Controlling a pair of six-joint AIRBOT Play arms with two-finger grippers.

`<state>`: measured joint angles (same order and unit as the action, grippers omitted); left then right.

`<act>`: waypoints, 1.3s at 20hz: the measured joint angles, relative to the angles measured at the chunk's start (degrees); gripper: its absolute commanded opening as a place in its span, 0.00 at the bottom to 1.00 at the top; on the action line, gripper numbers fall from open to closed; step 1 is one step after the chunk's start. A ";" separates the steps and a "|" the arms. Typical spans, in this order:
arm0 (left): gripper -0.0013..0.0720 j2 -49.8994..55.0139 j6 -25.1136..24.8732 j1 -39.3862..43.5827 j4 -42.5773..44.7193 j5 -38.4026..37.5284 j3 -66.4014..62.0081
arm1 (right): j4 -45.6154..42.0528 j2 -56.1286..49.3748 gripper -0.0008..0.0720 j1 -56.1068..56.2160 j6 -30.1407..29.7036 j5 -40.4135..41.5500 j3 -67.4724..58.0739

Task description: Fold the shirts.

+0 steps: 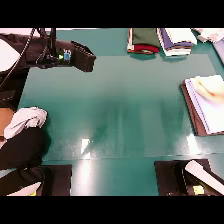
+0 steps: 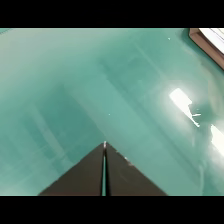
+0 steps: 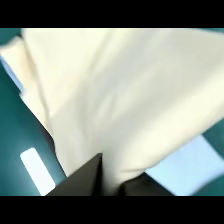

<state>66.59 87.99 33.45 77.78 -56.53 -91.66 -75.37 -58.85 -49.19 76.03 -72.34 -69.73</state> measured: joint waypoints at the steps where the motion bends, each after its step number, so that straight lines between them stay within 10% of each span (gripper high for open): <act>1: 0.05 0.00 -0.15 0.00 -0.02 -0.02 0.00 | -0.68 1.57 0.83 -1.79 -0.17 -0.31 3.37; 9: 0.05 0.00 -0.57 0.00 -0.02 -0.07 0.00 | 3.80 7.89 0.90 -10.56 -0.39 -1.18 8.59; 17: 0.05 0.00 -0.59 0.00 -0.02 0.24 0.00 | 20.24 8.66 0.89 21.53 -0.15 2.19 4.13; 20: 0.05 0.00 -0.59 0.00 -0.02 0.35 0.00 | 21.59 8.55 0.61 35.50 -0.11 5.75 3.85; 23: 0.05 0.00 -0.59 0.00 -0.02 0.42 0.00 | 22.32 8.55 0.04 46.07 -0.09 9.53 3.74; 26: 0.05 0.00 -0.59 0.00 -0.02 0.50 0.00 | 22.53 8.55 0.04 52.37 -0.04 11.43 3.72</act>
<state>66.59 87.39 33.45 77.76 -56.03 -91.66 -52.84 -50.30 3.18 75.99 -60.90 -66.02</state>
